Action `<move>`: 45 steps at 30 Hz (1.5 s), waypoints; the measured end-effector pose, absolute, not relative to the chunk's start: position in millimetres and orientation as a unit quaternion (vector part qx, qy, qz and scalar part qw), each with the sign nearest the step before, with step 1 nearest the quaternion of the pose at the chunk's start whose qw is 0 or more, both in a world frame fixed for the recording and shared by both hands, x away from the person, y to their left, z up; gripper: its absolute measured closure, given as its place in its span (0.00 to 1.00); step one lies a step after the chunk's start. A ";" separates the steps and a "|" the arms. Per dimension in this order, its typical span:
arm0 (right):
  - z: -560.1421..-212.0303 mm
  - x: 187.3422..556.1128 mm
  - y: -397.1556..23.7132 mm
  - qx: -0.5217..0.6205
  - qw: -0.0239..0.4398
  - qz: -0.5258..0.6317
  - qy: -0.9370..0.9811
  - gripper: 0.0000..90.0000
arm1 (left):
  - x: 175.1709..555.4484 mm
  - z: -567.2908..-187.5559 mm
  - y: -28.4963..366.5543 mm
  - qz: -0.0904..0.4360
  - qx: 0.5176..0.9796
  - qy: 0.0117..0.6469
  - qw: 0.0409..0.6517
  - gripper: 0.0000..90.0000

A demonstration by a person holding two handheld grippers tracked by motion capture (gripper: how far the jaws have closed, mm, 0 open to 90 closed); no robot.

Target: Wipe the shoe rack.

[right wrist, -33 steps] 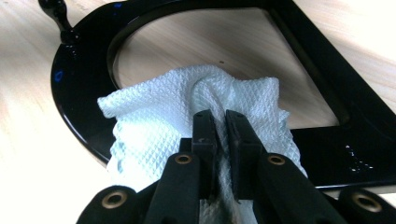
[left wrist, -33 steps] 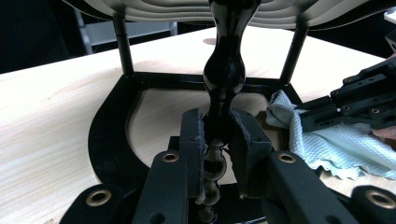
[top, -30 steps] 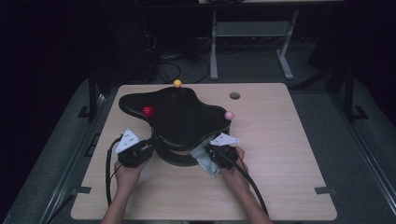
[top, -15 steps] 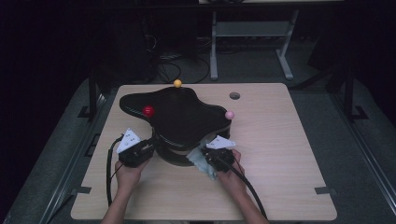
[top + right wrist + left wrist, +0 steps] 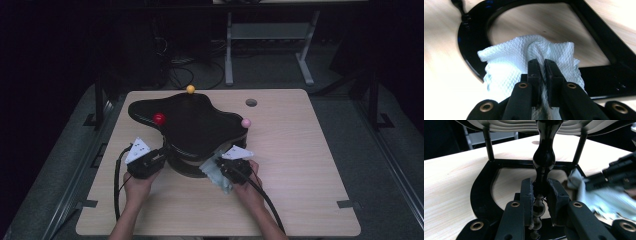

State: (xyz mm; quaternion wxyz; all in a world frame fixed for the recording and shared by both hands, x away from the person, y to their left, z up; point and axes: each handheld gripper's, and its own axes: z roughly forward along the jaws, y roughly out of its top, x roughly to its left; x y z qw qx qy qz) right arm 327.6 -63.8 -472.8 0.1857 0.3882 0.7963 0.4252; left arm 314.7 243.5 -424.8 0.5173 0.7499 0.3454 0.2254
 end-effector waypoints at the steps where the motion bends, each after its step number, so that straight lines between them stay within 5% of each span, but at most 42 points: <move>1: -473.0 330.9 -69.1 0.398 0.200 0.418 0.791 0.93 | 314.6 -425.0 243.5 0.225 0.749 0.346 0.518 0.84; 27: -474.1 322.8 -68.6 0.405 0.180 0.433 0.785 0.92 | 316.9 -425.7 242.1 0.222 0.747 0.347 0.522 0.84; 45: -461.2 293.6 -90.9 0.403 0.258 0.478 0.736 0.93 | 324.8 -425.9 238.3 0.220 0.743 0.355 0.523 0.84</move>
